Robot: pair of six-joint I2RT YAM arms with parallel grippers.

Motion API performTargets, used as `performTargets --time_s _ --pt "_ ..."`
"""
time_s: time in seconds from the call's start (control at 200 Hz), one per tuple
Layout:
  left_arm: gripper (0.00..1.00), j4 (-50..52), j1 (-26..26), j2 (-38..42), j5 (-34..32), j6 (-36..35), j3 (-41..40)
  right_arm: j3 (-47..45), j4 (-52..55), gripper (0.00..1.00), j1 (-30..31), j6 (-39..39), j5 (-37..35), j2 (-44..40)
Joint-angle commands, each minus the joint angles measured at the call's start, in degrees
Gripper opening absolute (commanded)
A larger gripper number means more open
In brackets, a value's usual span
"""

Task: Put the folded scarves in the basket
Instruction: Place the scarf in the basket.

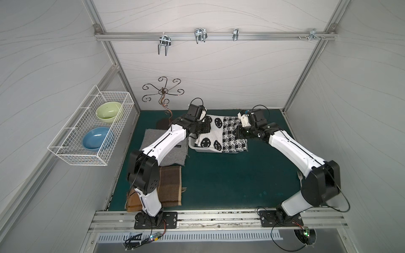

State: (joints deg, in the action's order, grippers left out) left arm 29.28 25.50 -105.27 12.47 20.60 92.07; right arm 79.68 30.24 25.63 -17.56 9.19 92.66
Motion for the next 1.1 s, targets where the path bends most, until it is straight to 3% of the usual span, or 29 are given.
performTargets --time_s 0.0,0.195,0.41,0.5,0.575,0.715,0.825,1.096 --pt "0.00 -0.8 -1.4 -5.1 -0.6 -2.7 6.6 3.5 -0.4 0.00 -2.0 3.0 0.8 5.5" --pt "0.00 -2.1 -2.4 -12.2 -2.5 -3.3 9.5 9.0 0.1 0.01 -3.4 5.5 1.7 16.1" --pt "0.00 -2.7 -3.3 -14.6 -4.4 -3.2 8.5 8.4 -0.5 0.04 -3.5 5.8 1.1 19.5" --pt "0.11 -2.3 -3.3 -15.2 -5.3 -3.2 8.5 7.7 -0.5 0.10 -3.5 5.7 -0.5 19.7" --pt "0.26 -1.9 -3.3 -15.3 -4.9 -3.0 8.8 7.6 -0.4 0.15 -3.4 6.0 -0.4 19.4" --pt "0.38 -2.1 -3.3 -13.2 -5.2 -2.1 7.7 8.1 0.8 0.29 -3.4 6.5 -0.5 18.0" --pt "0.43 -1.5 -3.3 -11.9 -5.5 -2.3 7.3 8.9 2.1 0.38 -3.4 7.0 -1.4 17.0" --pt "0.48 1.7 -3.8 -7.9 -7.7 -2.9 6.9 9.1 6.1 0.45 -4.5 8.9 -5.3 11.9"
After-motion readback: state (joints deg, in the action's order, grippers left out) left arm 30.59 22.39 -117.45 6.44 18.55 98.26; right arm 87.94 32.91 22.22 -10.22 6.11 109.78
